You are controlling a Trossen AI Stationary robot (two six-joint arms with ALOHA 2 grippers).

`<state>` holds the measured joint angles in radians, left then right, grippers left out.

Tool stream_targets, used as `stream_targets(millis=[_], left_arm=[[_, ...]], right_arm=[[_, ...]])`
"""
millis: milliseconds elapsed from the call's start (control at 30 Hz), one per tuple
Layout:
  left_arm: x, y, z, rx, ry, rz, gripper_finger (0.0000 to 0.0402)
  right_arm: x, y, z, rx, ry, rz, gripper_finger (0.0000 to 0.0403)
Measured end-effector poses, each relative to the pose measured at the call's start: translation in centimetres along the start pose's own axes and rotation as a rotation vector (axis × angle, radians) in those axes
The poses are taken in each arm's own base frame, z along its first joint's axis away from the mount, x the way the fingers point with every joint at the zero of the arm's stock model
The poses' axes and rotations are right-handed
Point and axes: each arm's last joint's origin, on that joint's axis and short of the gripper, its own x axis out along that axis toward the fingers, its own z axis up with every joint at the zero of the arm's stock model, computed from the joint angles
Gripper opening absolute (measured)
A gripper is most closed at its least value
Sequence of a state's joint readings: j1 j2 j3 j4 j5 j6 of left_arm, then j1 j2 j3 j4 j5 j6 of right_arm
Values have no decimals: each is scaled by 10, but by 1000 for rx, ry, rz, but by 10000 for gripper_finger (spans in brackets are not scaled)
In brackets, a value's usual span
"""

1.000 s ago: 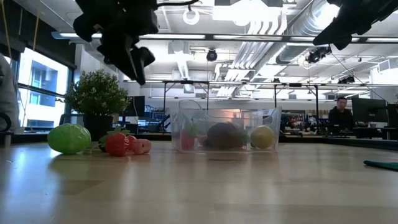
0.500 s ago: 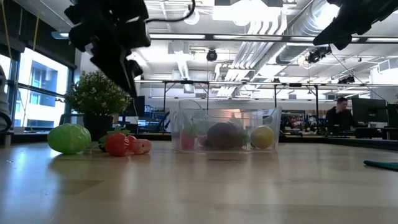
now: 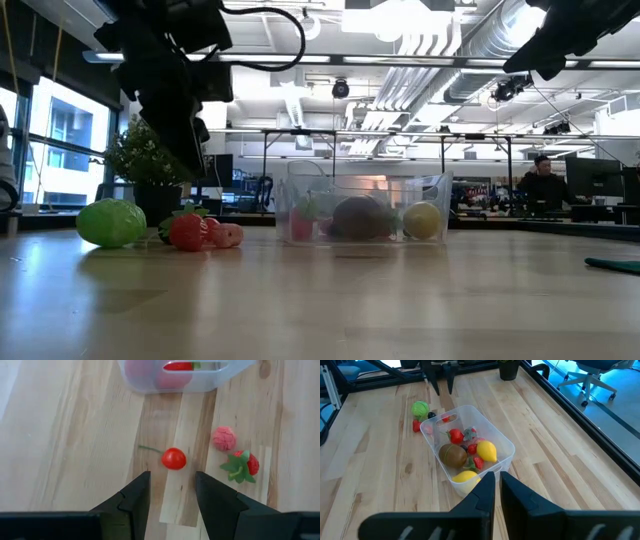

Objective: Pick and placing Produce into tupperware
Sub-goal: Put the red cherry into the transparent bin

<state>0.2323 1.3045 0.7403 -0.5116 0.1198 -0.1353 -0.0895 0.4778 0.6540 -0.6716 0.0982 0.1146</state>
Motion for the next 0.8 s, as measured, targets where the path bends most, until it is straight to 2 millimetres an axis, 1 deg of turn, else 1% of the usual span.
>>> stream_targets(millis=[100,200,267,433,800], left_arm=[[2,-4,1,26,-15,-5,143],[8,-12,5,56,-41,-13,143],[12,-15,6,71,-53,11,143],[19,-13,4,58,-14,59,143],[33,-16,1,42,35,45,143]], right_arm=[[0,0,0,0,0,0,19],[0,0,0,0,0,0,19],[0,0,0,0,0,0,19],[0,0,0,0,-1,0,19],[0,0,0,0,0,0,19]])
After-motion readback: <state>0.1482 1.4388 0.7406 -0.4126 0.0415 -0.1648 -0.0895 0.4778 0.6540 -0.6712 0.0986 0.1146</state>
